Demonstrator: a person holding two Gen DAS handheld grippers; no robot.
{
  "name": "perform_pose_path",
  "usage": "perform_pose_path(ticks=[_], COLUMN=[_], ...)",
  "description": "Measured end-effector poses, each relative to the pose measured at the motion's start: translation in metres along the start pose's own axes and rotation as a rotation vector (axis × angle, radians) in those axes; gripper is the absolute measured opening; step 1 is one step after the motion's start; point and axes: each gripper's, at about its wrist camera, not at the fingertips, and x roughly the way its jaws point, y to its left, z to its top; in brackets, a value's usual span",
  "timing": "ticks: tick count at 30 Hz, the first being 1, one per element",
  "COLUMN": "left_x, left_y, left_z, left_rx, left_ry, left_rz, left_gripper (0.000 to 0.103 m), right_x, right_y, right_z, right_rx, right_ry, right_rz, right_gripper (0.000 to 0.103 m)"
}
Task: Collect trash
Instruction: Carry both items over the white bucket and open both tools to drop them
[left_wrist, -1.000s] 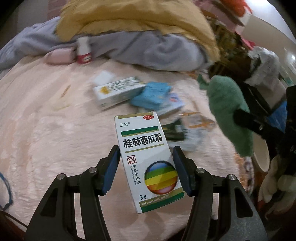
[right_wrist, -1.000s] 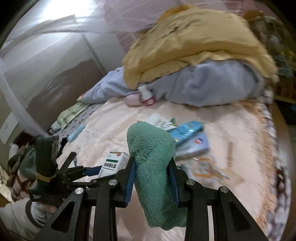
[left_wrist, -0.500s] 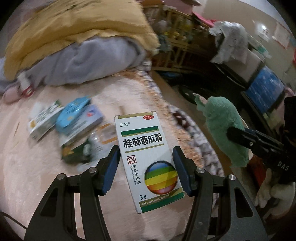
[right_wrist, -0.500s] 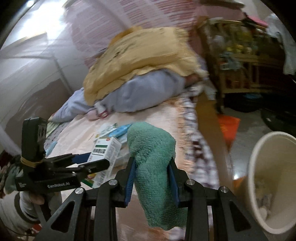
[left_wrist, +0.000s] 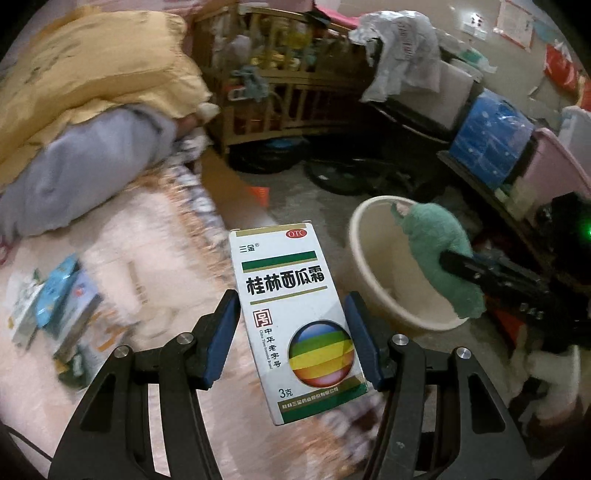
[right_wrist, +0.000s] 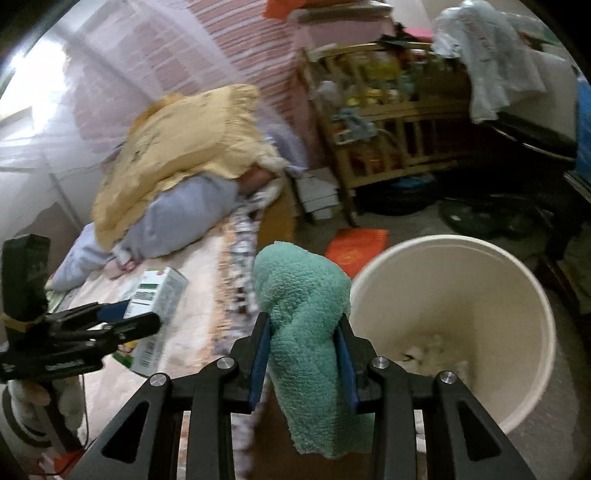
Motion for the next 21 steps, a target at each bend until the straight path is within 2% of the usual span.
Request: perform_pose_path(ticks=[7, 11, 18, 19, 21], left_x=[0.036, 0.058, 0.095, 0.099, 0.103], left_y=[-0.038, -0.060, -0.082, -0.083, -0.085], left_z=[0.029, 0.039, 0.049, 0.051, 0.053], left_rx=[-0.002, 0.006, -0.037, -0.048, -0.058], left_ry=[0.036, 0.054, 0.087, 0.086, 0.092], left_rz=[-0.093, -0.128, -0.201, -0.214, -0.238], left_gripper=[0.057, 0.057, 0.058, 0.059, 0.059], right_x=[-0.002, -0.001, 0.001, 0.001, 0.001], right_y=[-0.056, -0.086, -0.109, -0.110, -0.112], right_z=[-0.002, -0.008, -0.010, -0.010, -0.008], right_rx=[0.101, 0.179, 0.229, 0.233, 0.239], right_ry=[-0.024, -0.011, -0.001, -0.004, -0.013], right_rz=[-0.105, -0.133, -0.172, -0.178, -0.197], right_gripper=[0.032, 0.032, 0.032, 0.034, 0.045])
